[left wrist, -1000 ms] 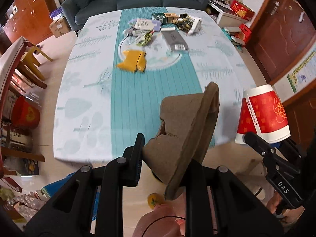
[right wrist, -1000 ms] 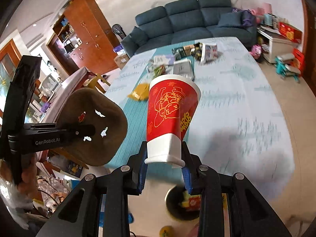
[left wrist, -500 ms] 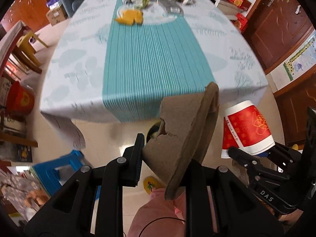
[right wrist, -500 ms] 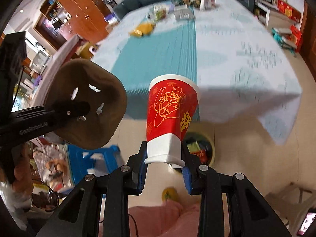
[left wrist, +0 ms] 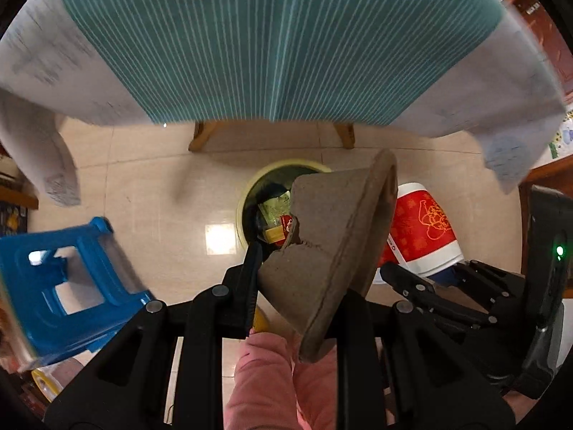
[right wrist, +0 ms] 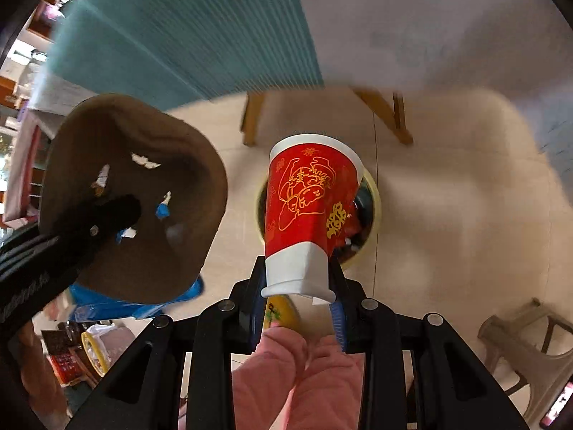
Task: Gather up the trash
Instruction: 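Carry the paper cup and pulp tray with both tools over the black bin, then open both tools to drop the cup and pulp tray into the bin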
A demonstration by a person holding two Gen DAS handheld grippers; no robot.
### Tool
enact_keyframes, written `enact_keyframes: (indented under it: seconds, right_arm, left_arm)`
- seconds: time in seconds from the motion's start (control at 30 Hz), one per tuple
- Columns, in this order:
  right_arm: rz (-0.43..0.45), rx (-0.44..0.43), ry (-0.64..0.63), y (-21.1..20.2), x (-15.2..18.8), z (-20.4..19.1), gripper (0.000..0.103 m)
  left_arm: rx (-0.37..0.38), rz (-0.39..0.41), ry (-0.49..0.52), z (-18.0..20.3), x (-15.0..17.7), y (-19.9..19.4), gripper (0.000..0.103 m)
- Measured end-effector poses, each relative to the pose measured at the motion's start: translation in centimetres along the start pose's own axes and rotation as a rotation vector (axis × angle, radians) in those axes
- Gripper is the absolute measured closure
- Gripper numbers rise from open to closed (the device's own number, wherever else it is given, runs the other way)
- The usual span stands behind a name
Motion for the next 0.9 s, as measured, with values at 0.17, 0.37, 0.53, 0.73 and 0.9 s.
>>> enact_keyframes:
  seconds: [0.17, 0.37, 0.53, 0.73, 0.9]
  right_arm:
    - [-0.024, 0.017, 0.014, 5.7, -0.6, 1.2, 0.072]
    - [-0.033, 0.006, 0.062, 9.6, -3.4, 1.6, 0.061]
    - [-0.025, 0.006, 0.088, 11.1, -5.0, 1.7, 0.054]
    - [-0.007, 0.01, 0.129, 11.3, -5.5, 2.2, 0.038]
    - [0.009, 0.013, 0.129, 11.0, -5.6, 2.4, 0.037]
  left_arm:
    - [-0.026, -0.005, -0.017, -0.1, 0.1, 6.1, 0.086]
    - [-0.026, -0.012, -0.02, 0.0, -0.7, 10.8, 0.085]
    - [-0.038, -0.025, -0.002, -0.6, -1.6, 12.8, 0.08]
    - [-0.077, 0.0, -0.023, -1.9, -1.8, 13.0, 0.021]
    - [-0.072, 0.002, -0.052, -3.0, -1.7, 12.9, 0.021]
Point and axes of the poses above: each gripper's, at about its wrist camera, not at the fingertips, and y roughly the way its jaws point, z to its right, x to its underside, the point moved 8 cm from there along y, roughly the way its jaws point, and after that the axes turned 14 degrees about y, right-handed, at the moved point
